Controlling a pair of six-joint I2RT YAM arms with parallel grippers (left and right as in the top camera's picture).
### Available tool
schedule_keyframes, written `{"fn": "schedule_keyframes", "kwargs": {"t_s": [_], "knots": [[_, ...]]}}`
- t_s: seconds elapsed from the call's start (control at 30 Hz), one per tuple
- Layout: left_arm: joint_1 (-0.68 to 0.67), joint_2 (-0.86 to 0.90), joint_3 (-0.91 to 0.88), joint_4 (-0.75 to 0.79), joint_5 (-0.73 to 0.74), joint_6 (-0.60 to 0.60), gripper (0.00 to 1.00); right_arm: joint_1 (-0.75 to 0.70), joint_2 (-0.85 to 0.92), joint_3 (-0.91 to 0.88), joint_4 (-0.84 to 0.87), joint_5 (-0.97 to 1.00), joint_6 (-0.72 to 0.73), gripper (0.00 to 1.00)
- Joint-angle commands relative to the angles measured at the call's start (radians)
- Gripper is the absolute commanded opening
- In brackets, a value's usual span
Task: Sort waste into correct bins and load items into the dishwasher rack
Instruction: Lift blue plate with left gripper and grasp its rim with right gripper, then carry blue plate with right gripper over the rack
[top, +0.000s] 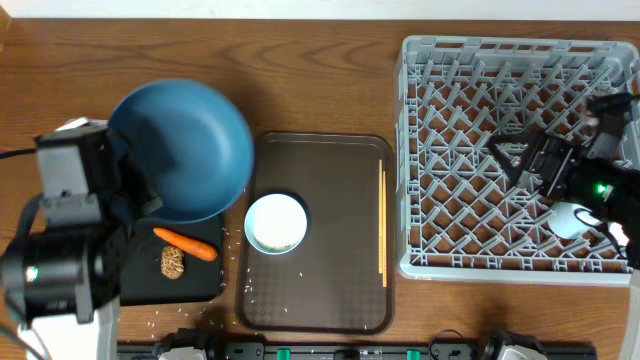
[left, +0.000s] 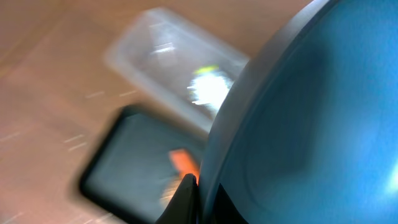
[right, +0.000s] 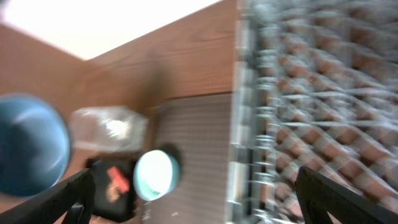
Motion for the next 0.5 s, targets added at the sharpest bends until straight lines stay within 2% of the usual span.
{"fn": "schedule_keyframes", "kwargs": {"t_s": [0.0,0.27,0.4,0.47], "knots": [[-0.019,-0.022,0.016,0.027,0.274,0.047,0.06,0.081,0.0,-0.002,0.023,-0.155,-0.005,0.93],[-0.132,-0.022,0.016,0.08,0.352,0.045,0.06,0.397,0.001,-0.002,0.194,-0.127,0.014,0.92],[-0.199,-0.023,0.016,0.123,0.359,0.03,0.06,0.536,0.003,-0.002,0.252,0.083,0.091,0.9],[-0.233,-0.023,0.016,0.147,0.359,0.03,0.06,0.583,0.011,-0.002,0.278,0.149,0.097,0.93]]}}
